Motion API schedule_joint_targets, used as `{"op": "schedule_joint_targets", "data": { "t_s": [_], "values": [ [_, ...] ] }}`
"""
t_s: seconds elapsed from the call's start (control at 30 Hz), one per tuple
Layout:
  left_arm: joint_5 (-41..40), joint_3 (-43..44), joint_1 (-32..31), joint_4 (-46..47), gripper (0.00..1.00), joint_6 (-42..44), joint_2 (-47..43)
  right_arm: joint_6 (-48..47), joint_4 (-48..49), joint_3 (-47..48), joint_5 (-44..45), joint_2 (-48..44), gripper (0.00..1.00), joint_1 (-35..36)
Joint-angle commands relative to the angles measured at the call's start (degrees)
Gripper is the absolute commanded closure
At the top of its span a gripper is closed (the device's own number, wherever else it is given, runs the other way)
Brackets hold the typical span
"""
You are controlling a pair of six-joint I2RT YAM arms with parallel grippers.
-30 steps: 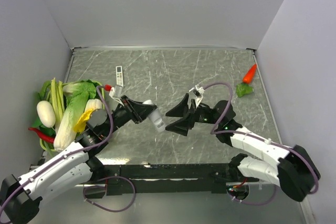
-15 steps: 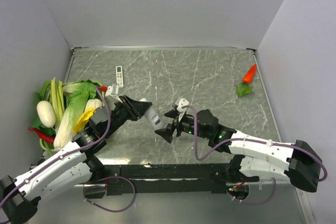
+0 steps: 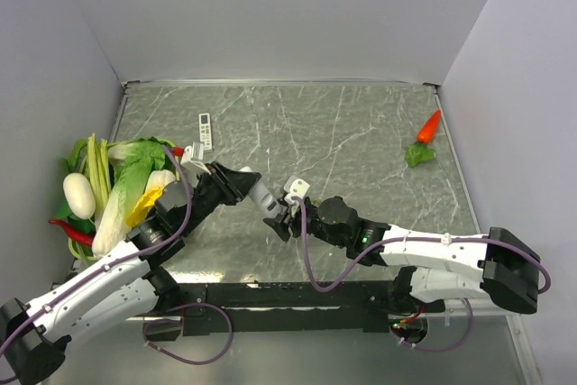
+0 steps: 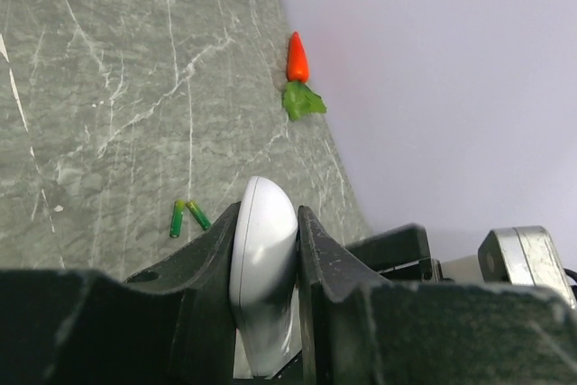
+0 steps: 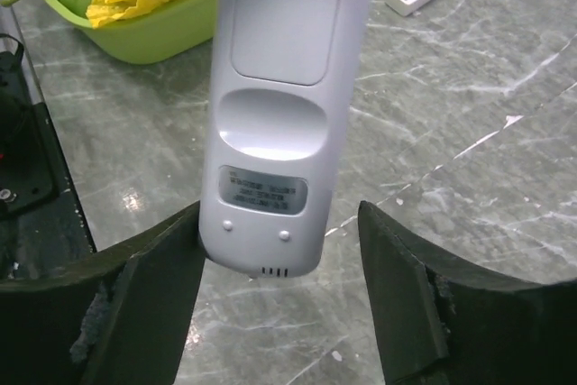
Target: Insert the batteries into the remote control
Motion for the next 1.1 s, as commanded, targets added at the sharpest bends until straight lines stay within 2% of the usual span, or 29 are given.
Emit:
{"op": "schedule_joint_targets", "data": {
  "t_s": [0.0,0.07,0.1,0.13,0.2,0.23,0.27,0.37,0.43,0.63,0.8,1.07],
  "values": [
    [0.6,3.4,-0.4,1.1,0.98,-0.9,0.1,-1.8,3.9,2.6,2.1,-0.1,0.48,0.3],
    [0.7,3.4,-0.4,1.0,0.96,-1.0,0.3,-1.6,4.3,2.4,1.8,-0.4,0.63,0.4],
    [0.7,3.4,-0.4,1.1,0.95,-0.9,0.2,-1.6,4.3,2.3,1.5,-0.5,0.76,0.4],
    [1.0,3.5,-0.4,1.1,0.94,-1.1,0.3,-1.3,4.3,2.3,1.4,-0.7,0.83,0.4],
    [1.2,3.4,-0.4,1.3,0.8,-0.9,0.4,-1.1,4.0,2.6,1.2,-0.8,0.97,0.4],
    [1.7,3.4,-0.4,1.4,0.72,-0.9,0.4,-0.6,4.0,2.6,1.3,-0.9,1.0,0.4],
    [2.0,3.2,-0.4,1.7,0.54,-0.8,0.3,-0.4,4.0,2.7,1.6,-1.0,1.0,0.5],
    [3.3,2.3,-0.8,2.7,0.29,-1.1,0.7,1.2,4.3,2.6,3.3,-1.7,1.0,0.5],
    [3.8,0.8,-1.8,4.7,0.24,-1.8,0.9,2.8,4.0,2.7,4.3,-1.9,1.0,0.5],
    [-0.2,-3.1,-6.8,9.4,0.22,-2.0,1.5,5.8,3.5,3.0,7.7,-2.5,1.0,0.5],
    [-6.3,-6.0,-10.2,13.4,0.27,-2.7,3.0,7.4,4.1,2.6,9.1,-3.0,1.0,0.7],
    [-8.2,-7.3,-13.4,20.7,0.37,-1.4,6.7,8.2,4.5,2.0,10.1,-3.4,1.0,1.0]
  ]
}}
